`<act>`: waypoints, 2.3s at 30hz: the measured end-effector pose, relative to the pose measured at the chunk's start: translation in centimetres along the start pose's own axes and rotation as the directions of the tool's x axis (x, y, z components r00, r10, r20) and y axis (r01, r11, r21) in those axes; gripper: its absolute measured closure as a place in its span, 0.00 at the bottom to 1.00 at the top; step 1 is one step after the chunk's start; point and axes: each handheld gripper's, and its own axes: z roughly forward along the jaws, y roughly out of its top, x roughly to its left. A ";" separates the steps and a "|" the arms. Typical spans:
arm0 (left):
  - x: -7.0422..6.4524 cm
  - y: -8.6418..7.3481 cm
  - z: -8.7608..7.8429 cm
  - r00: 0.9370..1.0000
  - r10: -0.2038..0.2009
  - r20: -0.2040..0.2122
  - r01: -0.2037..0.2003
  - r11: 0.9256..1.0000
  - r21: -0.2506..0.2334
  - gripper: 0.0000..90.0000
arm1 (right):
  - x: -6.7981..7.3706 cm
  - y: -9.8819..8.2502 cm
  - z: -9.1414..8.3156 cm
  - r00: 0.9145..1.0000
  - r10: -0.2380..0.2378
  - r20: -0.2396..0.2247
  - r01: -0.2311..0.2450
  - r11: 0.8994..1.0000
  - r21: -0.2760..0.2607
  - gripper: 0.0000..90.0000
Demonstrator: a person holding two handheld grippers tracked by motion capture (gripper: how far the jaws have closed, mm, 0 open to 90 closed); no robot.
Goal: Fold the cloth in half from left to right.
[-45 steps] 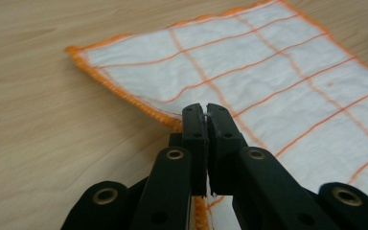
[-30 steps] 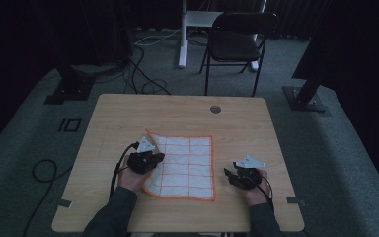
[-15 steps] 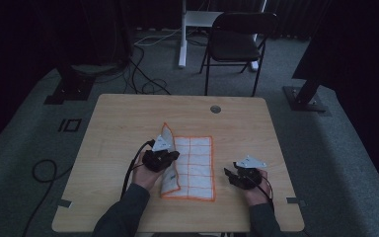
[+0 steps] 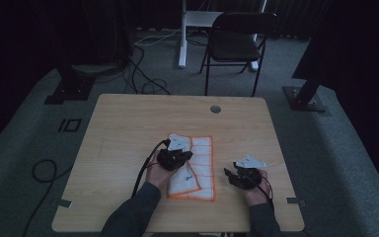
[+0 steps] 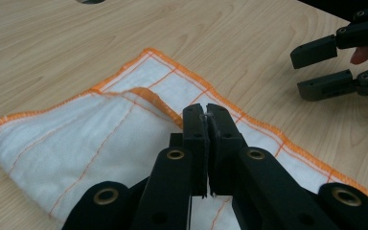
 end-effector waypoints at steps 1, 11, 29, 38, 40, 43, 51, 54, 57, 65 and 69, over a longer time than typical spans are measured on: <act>0.0 0.0 0.0 1.000 0.000 0.000 0.000 1.000 0.000 0.98 | 0.0 0.0 0.0 1.000 0.000 0.000 0.000 1.000 0.000 0.57; -1.6 0.7 1.3 0.999 0.027 0.042 -0.027 1.000 -0.004 0.98 | 0.0 0.0 0.0 1.000 -0.001 -0.001 0.001 1.000 0.002 0.56; -3.8 0.8 4.6 0.996 0.045 0.082 -0.048 0.998 0.030 0.88 | 0.1 0.0 0.1 1.000 -0.005 -0.003 0.005 1.000 0.002 0.56; -3.0 0.5 2.6 0.998 0.031 0.062 -0.031 1.000 -0.004 0.82 | 0.3 1.4 0.7 1.000 -0.008 0.007 0.009 1.000 -0.014 0.66; -2.9 0.3 2.3 0.998 0.033 0.057 -0.033 0.999 -0.006 0.82 | 0.3 1.6 0.8 1.000 -0.013 0.005 0.013 1.000 -0.017 0.68; -2.5 -0.3 1.6 0.999 0.030 0.041 -0.030 1.000 -0.006 0.82 | 0.5 2.6 1.7 1.000 -0.021 0.000 0.021 0.999 -0.030 0.75; -2.0 -1.6 -0.4 1.000 0.021 0.019 -0.021 1.000 -0.019 0.82 | 0.8 5.0 4.6 0.999 -0.026 -0.019 0.025 0.999 -0.041 0.82; -1.9 -2.1 -1.0 1.000 0.016 0.011 -0.015 1.000 -0.025 0.82 | 0.5 6.1 6.3 1.000 -0.018 -0.005 0.018 0.999 -0.032 0.78; -1.7 -2.6 -1.3 1.000 0.005 0.008 -0.005 1.000 -0.025 0.82 | 0.3 6.5 7.2 1.000 -0.014 0.000 0.014 1.000 -0.023 0.78; -1.3 -3.3 -1.7 1.000 -0.014 0.005 0.014 1.000 -0.025 0.82 | -0.9 8.0 10.2 1.000 0.000 0.010 0.000 1.000 0.029 0.69; -1.3 -3.4 -1.8 1.000 -0.018 0.006 0.018 1.000 -0.022 0.82 | -1.0 8.5 11.4 0.999 -0.030 -0.024 0.031 0.998 0.053 0.66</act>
